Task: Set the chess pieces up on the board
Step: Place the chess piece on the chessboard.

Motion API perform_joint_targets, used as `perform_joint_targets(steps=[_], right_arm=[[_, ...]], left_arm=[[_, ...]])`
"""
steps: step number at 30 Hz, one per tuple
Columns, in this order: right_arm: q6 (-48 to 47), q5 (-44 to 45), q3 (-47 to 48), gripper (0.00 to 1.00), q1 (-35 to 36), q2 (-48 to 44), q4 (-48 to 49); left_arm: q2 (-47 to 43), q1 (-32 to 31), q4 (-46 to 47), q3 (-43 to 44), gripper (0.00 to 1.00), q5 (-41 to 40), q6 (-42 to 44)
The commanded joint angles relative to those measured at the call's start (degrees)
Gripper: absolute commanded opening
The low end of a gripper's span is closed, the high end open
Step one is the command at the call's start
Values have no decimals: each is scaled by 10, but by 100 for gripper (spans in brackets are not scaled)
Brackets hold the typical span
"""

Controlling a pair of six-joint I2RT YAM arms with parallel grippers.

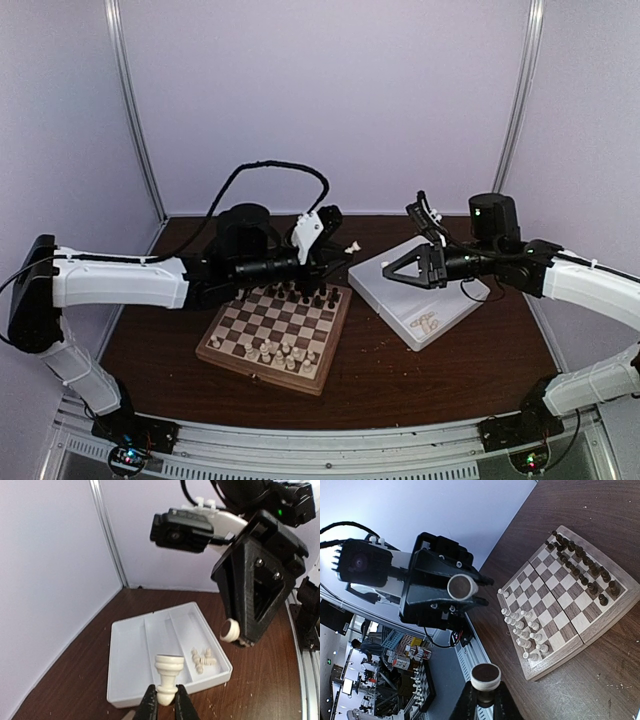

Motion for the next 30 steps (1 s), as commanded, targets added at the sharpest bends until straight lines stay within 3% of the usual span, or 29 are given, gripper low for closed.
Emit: perform_joint_targets(steps=[1,9,16,22,30], right_arm=[[-33,18,-6,0,0,-7,-18],[-70,46,-18,0,-11,-18,-37],[-97,46,-21,0,-20,-20,-46],[-110,41,-27,0,-26,-29,-54],[-110,46,-47,0,-40,-59,-62]], left_arm=[[-53,2,-232,31,0,-83,-13],[-141,11,-660,84,0,-189,-84],[-119,58,-925,170,0,-157,-189],[-40,107,-1013,201,0,-138,-249],[64,124,-1081,277,0,-150,-206]])
